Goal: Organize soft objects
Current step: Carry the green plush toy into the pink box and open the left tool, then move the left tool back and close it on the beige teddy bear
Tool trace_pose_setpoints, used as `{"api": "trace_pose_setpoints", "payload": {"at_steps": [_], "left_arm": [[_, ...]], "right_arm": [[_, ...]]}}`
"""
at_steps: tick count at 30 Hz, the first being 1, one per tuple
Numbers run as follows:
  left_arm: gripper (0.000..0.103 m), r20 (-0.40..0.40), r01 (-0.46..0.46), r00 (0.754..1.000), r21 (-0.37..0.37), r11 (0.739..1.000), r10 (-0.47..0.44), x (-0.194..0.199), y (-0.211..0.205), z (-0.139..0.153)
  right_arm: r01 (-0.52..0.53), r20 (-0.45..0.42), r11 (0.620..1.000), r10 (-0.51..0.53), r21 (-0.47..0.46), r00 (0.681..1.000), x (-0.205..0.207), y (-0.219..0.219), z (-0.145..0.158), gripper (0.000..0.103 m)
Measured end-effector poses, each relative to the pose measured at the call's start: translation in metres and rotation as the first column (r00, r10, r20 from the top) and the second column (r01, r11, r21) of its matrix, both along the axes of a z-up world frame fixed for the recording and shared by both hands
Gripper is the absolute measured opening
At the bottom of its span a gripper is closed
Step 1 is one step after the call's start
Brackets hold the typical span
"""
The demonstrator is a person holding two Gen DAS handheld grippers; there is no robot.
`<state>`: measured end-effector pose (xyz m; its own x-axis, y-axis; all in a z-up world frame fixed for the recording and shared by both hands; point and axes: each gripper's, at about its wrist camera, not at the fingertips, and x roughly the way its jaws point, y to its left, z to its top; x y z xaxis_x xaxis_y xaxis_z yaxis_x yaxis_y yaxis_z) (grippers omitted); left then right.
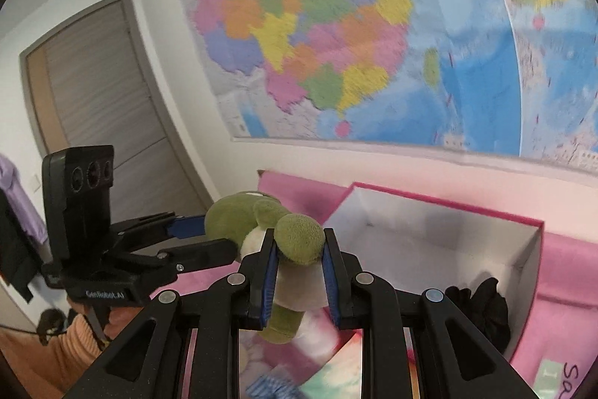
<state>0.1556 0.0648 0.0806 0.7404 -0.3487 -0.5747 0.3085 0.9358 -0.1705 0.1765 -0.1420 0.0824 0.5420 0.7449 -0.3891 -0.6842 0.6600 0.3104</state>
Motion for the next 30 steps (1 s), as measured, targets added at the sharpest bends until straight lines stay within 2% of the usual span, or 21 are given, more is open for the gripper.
{"api": "trace_pose_setpoints", "payload": {"at_steps": [10,13,15,19,21,26,30], "left_arm": [[0.058,-0.148,-0.061,0.987,0.013,0.998,0.062,0.047,0.004,-0.042],[0.058,-0.154,-0.083,0.985,-0.013,0.996,0.08,0.045,0.009,-0.043],[0.058,-0.142,-0.096,0.986,-0.023,0.995,0.092,0.042,0.012,-0.04],[0.058,-0.106,-0.119,0.988,-0.019,0.993,0.116,0.027,0.017,-0.033],[0.058,-0.082,-0.128,0.989,-0.017,0.992,0.126,0.015,0.019,-0.029],[0.058,-0.012,-0.086,0.996,-0.027,0.996,0.086,-0.022,0.016,-0.015],[0.058,0.015,-0.032,0.999,-0.026,0.999,0.033,-0.051,0.009,-0.01]], "right_arm": [[0.04,-0.16,0.999,-0.044,-0.033,0.986,0.065,0.012,-0.047,0.026],[0.072,-0.215,0.996,-0.08,-0.047,0.973,0.076,0.012,-0.058,0.038],[0.106,-0.227,0.991,-0.122,-0.082,0.966,0.08,0.012,-0.064,0.038],[0.14,-0.227,0.985,-0.161,-0.105,0.961,0.074,0.003,-0.067,0.04],[0.134,-0.228,0.987,-0.151,-0.087,0.962,0.065,-0.006,-0.064,0.04],[0.108,-0.187,0.993,-0.113,-0.038,0.976,0.028,-0.027,-0.046,0.046],[0.067,-0.153,0.998,-0.068,-0.008,0.986,-0.006,-0.038,-0.033,0.047]]}}
